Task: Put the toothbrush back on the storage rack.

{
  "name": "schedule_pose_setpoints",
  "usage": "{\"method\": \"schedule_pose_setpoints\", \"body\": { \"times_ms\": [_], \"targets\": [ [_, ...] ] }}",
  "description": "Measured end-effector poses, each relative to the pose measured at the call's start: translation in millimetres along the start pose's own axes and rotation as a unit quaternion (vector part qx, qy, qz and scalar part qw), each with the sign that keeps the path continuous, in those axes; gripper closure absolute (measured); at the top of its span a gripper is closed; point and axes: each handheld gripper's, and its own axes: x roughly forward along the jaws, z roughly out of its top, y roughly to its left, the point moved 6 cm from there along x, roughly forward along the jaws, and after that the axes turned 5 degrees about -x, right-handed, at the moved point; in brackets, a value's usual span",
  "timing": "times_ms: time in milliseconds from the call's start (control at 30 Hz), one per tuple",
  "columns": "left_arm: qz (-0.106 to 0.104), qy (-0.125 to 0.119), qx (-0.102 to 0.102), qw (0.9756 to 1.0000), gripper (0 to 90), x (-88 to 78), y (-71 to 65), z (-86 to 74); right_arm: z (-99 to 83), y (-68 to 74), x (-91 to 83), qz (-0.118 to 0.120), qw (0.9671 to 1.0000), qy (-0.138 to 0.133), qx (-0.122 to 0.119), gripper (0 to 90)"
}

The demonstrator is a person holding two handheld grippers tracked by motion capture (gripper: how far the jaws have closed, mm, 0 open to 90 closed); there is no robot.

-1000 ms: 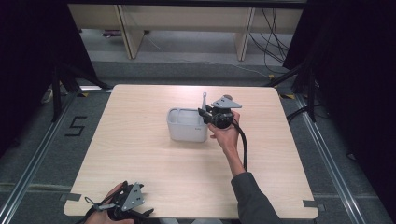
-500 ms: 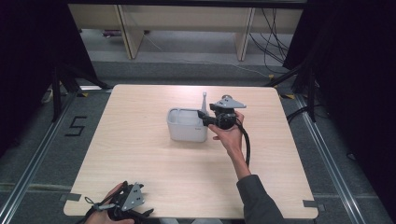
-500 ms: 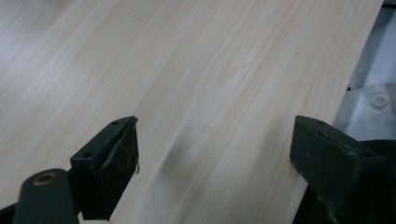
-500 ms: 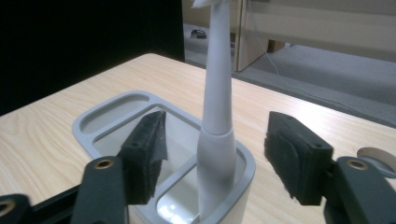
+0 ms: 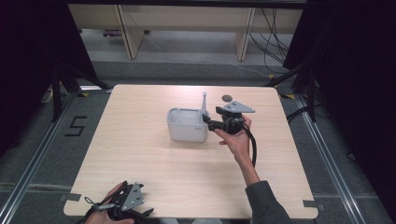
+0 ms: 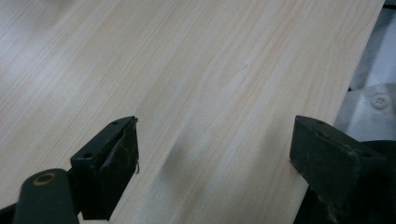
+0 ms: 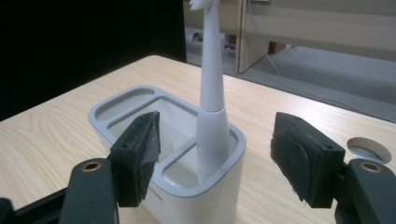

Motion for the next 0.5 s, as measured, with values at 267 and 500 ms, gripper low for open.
{"method": "schedule_pose_setpoints", "body": {
  "times_ms": [267, 500],
  "targets": [
    [0.001, -0.001, 0.002, 1.0, 15.3, -0.4, -0.1, 0.3, -0.2, 1.6, -7.3, 0.008, 0.9999, 0.0, 0.01, 32.8],
    [-0.002, -0.004, 0.002, 1.0, 15.3, -0.1, -0.4, 0.2, -2.8, -2.1, -12.2, 0.009, 1.0, 0.002, 0.001, 32.3]
  ]
}}
